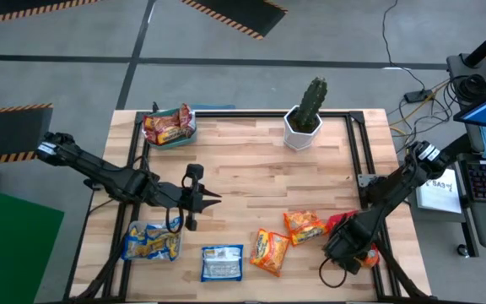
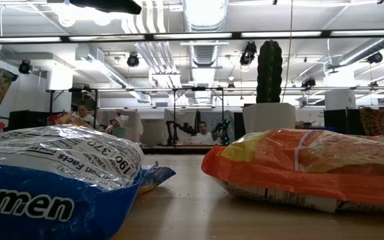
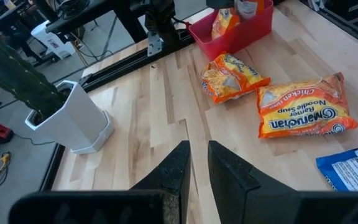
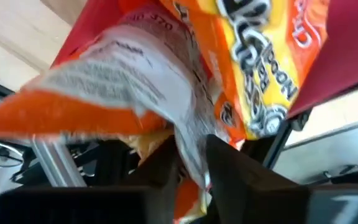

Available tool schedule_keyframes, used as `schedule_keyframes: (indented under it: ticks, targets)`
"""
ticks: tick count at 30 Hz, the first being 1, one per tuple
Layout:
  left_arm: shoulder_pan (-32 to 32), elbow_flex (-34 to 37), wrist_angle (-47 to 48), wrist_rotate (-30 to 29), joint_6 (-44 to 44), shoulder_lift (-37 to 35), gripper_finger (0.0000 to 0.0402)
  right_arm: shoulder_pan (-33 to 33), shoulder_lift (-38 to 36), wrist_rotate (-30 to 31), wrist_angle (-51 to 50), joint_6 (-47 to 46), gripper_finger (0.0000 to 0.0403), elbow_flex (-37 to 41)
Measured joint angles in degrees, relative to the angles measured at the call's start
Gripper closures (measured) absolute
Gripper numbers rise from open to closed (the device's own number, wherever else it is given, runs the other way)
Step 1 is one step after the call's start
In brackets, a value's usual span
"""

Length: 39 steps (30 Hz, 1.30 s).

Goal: Sort Maruchan noodles
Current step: Put the top orange noodle pack into the red bin

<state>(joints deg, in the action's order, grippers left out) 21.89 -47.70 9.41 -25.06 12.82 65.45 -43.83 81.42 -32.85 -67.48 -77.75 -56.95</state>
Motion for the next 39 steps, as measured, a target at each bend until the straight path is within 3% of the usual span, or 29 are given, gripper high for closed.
schedule_keyframes:
  ticks: [7,12,16,20,24,29,35,39]
  targets:
    - [0.0,0.0,-0.1,0.0,-0.2,0.0,0.0363,0.8,-1.3,-1.9,-2.5,-2.2,0.0247,-2.9]
    - [0.0,0.1,-0.2,0.0,-0.9,0.1,0.0363,2.9,-2.2,-1.3,-7.1,-2.3,0.0216,-7.4]
    - [0.0,0.1,-0.4,0.0,-2.6,0.1,0.0363,5.5,-2.9,7.9,-7.3,-2.1,0.0216,-10.9]
    - [0.0,0.2,-0.4,0.0,-3.5,0.1,0.0363,8.4,-2.9,24.9,-6.0,1.5,0.0229,-12.5]
    - [0.0,0.2,-0.8,0.0,-3.5,0.1,0.0363,12.8,-1.5,31.2,-1.2,10.5,0.0255,-11.0]
    - [0.0,0.2,-0.9,0.0,-3.5,0.1,0.0363,18.5,2.5,32.9,6.3,23.1,0.0311,-7.7]
    - [0.0,0.2,-0.9,0.1,-4.0,0.1,0.0363,22.7,9.8,31.1,8.3,36.3,0.0380,-6.4]
    - [0.0,0.2,-0.9,0.1,-4.6,0.1,0.0363,24.4,13.8,30.9,10.9,41.9,0.0393,-6.5]
